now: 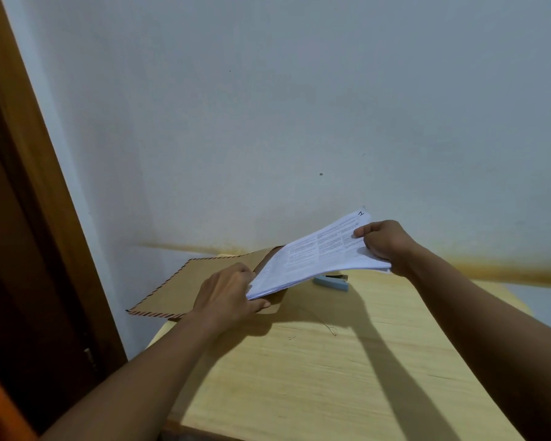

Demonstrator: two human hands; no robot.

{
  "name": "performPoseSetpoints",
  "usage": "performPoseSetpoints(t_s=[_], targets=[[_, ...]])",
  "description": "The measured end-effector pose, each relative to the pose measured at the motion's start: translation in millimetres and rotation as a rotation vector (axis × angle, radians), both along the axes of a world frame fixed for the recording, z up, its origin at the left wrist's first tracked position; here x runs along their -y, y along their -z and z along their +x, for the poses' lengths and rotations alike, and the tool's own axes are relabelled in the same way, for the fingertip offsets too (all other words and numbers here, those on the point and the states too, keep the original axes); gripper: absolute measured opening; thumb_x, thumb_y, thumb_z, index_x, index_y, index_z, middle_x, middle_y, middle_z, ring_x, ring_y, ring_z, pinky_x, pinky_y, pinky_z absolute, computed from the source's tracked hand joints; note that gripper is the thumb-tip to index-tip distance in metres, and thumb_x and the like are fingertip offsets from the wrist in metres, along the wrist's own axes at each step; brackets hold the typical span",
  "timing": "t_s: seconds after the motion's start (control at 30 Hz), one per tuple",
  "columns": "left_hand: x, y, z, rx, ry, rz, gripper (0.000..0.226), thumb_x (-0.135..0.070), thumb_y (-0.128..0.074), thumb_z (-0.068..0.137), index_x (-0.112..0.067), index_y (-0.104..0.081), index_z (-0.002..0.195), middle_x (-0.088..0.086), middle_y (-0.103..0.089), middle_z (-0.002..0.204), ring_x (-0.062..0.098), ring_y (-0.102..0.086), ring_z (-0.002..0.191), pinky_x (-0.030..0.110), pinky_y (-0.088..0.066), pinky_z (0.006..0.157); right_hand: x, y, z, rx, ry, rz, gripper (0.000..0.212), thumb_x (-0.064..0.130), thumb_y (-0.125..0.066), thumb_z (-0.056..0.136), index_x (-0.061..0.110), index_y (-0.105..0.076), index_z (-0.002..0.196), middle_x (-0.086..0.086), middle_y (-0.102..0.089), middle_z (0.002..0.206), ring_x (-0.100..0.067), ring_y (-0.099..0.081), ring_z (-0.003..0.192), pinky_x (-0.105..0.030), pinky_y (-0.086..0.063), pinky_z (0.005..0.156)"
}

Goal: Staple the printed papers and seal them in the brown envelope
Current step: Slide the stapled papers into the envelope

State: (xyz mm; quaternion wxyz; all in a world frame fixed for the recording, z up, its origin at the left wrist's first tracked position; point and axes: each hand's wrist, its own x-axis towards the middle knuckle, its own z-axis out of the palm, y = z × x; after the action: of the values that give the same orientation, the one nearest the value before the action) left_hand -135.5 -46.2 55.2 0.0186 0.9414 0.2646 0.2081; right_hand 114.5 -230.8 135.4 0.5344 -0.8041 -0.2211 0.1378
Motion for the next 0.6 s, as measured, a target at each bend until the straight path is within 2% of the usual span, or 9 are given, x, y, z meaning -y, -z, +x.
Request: performPoseSetpoints(t_s=[0.07, 0.17, 0.27, 0.37, 0.43, 0.5, 0.6], targets=[[0.9, 1.7, 0.5, 0.006, 0.027, 0.001, 0.073, -0.063, -0.076, 0.078, -0.017, -0.065, 0.134, -0.007, -0.064, 0.127, 0.017, -0.062, 0.102, 0.029, -0.052, 0.079, -6.7, 8.4, -10.8, -0.049, -0.056, -0.002, 0.04, -0.01, -0.035, 0.089, 0.001, -0.071, 0.104, -0.018, -0.063, 0.108, -0.031, -0.063, 0.086, -0.035, -0.056, 0.072], [5.5, 2.9, 2.4, 0.018, 0.049, -0.003, 0.076, -0.059, -0.077, 0.078, -0.015, -0.063, 0.138, -0.005, -0.064, 0.13, 0.018, -0.062, 0.104, 0.03, -0.054, 0.083, -18.5, 20.9, -24.6, -0.153, -0.12, 0.02, 0.041, -0.014, -0.036, 0.087, 0.0, -0.067, 0.109, -0.018, -0.062, 0.106, -0.031, -0.063, 0.085, -0.037, -0.055, 0.074], [7.9, 3.0, 4.4, 0.032, 0.062, -0.013, 0.074, -0.059, -0.077, 0.077, -0.015, -0.064, 0.136, -0.006, -0.064, 0.128, 0.018, -0.062, 0.103, 0.031, -0.054, 0.085, -33.0, 32.4, -40.2, -0.222, -0.162, 0.046, 0.039, -0.015, -0.039, 0.089, -0.001, -0.064, 0.115, -0.018, -0.059, 0.107, -0.029, -0.062, 0.085, -0.033, -0.055, 0.064], [10.3, 0.6, 6.6, 0.032, 0.074, -0.012, 0.074, -0.059, -0.078, 0.077, -0.016, -0.065, 0.136, -0.005, -0.064, 0.127, 0.019, -0.063, 0.104, 0.033, -0.055, 0.086, -50.3, 42.1, -57.2, -0.27, -0.199, 0.082, 0.029, -0.01, -0.047, 0.094, 0.0, -0.06, 0.118, -0.017, -0.058, 0.106, -0.027, -0.063, 0.082, -0.034, -0.055, 0.064], [11.1, -1.7, 7.4, 0.033, 0.069, -0.015, 0.075, -0.059, -0.078, 0.077, -0.015, -0.064, 0.136, -0.005, -0.064, 0.128, 0.019, -0.063, 0.105, 0.034, -0.055, 0.087, -58.9, 43.5, -65.9, -0.308, -0.223, 0.116, 0.018, -0.002, -0.052, 0.096, 0.005, -0.056, 0.113, -0.017, -0.057, 0.106, -0.027, -0.062, 0.084, -0.035, -0.054, 0.068], [9.7, -2.9, 7.3, 0.04, 0.063, -0.02, 0.074, -0.059, -0.078, 0.077, -0.015, -0.065, 0.135, -0.005, -0.064, 0.128, 0.019, -0.062, 0.104, 0.034, -0.055, 0.086, -62.7, 42.0, -67.6, -0.301, -0.244, 0.116, 0.016, 0.004, -0.051, 0.097, 0.012, -0.048, 0.111, -0.017, -0.056, 0.107, -0.028, -0.063, 0.083, -0.034, -0.055, 0.064], [7.0, -3.1, 5.9, 0.053, 0.057, -0.029, 0.072, -0.056, -0.079, 0.078, -0.014, -0.065, 0.135, -0.005, -0.064, 0.128, 0.019, -0.062, 0.105, 0.033, -0.053, 0.086, -58.1, 40.9, -60.6, -0.199, -0.204, 0.036, 0.026, 0.004, -0.044, 0.092, 0.017, -0.043, 0.114, -0.017, -0.062, 0.103, -0.031, -0.068, 0.078, -0.033, -0.057, 0.055]])
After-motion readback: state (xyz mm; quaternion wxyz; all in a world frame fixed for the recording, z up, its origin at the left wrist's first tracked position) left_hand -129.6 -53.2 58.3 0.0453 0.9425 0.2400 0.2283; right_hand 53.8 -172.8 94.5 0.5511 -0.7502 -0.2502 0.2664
